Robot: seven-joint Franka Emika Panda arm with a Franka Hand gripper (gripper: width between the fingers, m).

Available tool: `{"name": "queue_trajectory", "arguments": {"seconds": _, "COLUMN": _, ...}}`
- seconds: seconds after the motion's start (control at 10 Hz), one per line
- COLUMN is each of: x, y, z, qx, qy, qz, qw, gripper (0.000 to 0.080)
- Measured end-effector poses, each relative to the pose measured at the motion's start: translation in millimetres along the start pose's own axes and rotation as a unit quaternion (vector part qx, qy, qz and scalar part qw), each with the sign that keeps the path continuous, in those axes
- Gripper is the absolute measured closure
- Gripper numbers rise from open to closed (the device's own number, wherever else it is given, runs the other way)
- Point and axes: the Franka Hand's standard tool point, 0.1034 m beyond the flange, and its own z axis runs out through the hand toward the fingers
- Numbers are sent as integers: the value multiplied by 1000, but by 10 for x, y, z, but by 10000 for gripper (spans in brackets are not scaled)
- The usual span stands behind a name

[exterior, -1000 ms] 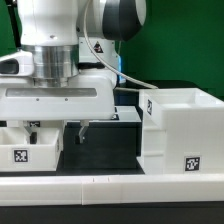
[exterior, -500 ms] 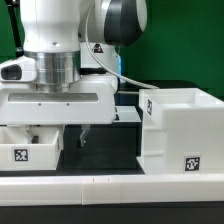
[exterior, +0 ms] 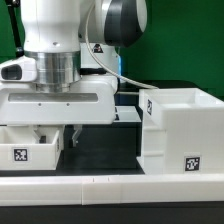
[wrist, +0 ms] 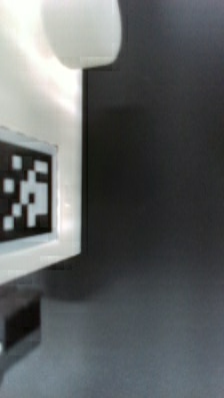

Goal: Assemble drawer

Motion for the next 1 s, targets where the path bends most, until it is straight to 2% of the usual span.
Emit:
{"name": "queue_trajectory", "arguments": {"seconds": 0.1, "x": 0, "y": 0, "z": 0, "qx": 0, "qy": 0, "qz": 0, "qw": 1000, "gripper": 559}}
{"name": "queue_trajectory", "arguments": {"seconds": 0.2, "x": 0, "y": 0, "z": 0, "qx": 0, "qy": 0, "qz": 0, "qw": 1000, "gripper": 738}}
{"name": "queue_trajectory", "arguments": {"seconds": 0.3, "x": 0, "y": 1, "z": 0, "qx": 0, "qy": 0, "qz": 0, "qw": 1000, "gripper": 758}}
{"name": "queue_trajectory", "arguments": {"seconds": 0.9, "x": 2, "y": -2, "z": -4, "qx": 0, "qy": 0, "qz": -1, "qw": 1000, "gripper": 758}}
{"name": "queue_trajectory", "arguments": {"seconds": 1.0, "x": 27, "y": -36, "z": -56, "qx": 0, "qy": 0, "qz": -16, "qw": 1000, "gripper": 758}}
